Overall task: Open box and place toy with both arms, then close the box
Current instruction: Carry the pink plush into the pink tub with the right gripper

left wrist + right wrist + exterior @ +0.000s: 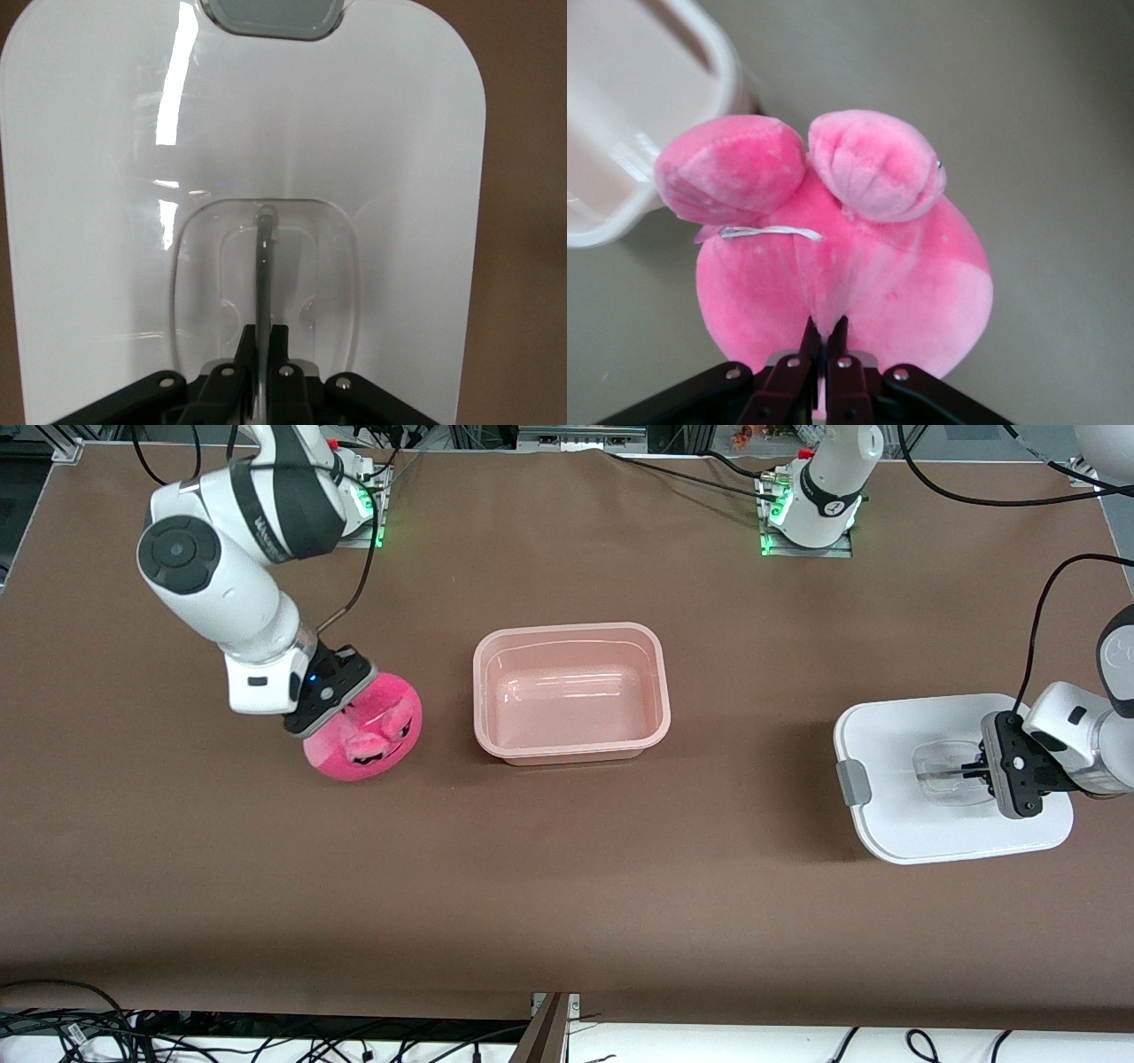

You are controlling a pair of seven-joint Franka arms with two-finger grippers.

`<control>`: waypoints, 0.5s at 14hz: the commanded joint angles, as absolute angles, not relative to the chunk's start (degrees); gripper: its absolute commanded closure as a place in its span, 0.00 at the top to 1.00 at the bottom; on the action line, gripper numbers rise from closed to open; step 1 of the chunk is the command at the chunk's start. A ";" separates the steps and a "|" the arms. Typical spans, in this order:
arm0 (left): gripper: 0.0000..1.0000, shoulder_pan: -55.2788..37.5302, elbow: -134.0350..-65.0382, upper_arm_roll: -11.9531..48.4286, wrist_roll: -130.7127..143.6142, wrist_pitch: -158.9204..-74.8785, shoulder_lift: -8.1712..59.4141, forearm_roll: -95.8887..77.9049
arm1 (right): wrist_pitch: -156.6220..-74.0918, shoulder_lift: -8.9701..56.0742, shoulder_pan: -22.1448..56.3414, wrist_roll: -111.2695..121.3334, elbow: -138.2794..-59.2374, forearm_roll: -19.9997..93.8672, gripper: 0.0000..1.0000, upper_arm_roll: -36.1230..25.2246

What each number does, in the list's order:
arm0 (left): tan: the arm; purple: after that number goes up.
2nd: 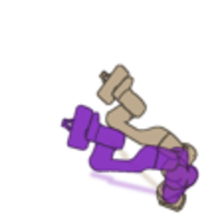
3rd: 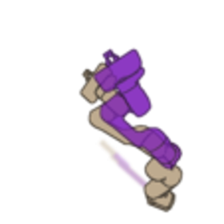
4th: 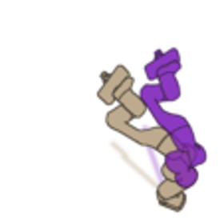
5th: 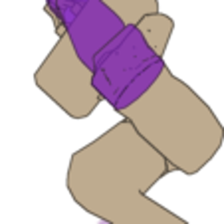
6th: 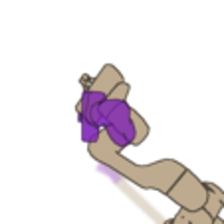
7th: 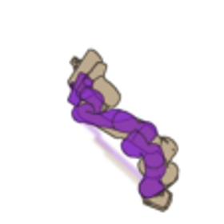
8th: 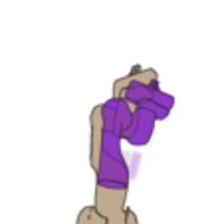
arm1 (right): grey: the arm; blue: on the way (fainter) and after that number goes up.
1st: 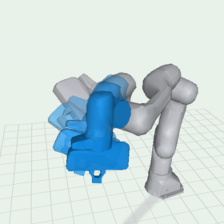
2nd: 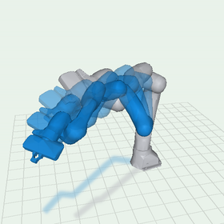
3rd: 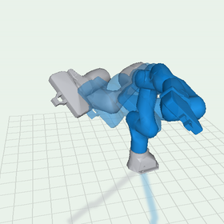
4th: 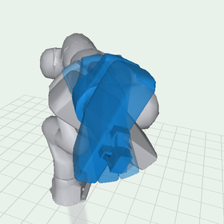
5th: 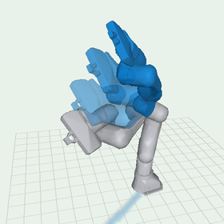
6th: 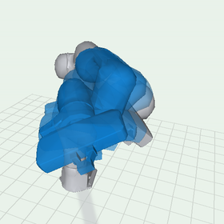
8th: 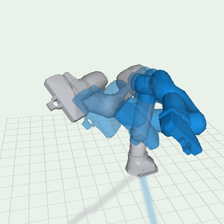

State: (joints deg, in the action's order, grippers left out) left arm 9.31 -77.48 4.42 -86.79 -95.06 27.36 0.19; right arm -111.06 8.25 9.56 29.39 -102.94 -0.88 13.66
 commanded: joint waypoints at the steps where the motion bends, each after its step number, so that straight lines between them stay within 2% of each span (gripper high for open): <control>1: 0.00 8.88 -76.73 4.22 -87.80 -93.78 26.89 0.88 | -107.23 8.79 10.80 33.92 -97.92 0.18 0.00 19.76; 7: 0.00 8.61 -76.73 4.22 -87.71 -93.52 26.89 0.79 | -108.28 15.10 23.80 37.09 -92.03 -1.14 0.00 20.74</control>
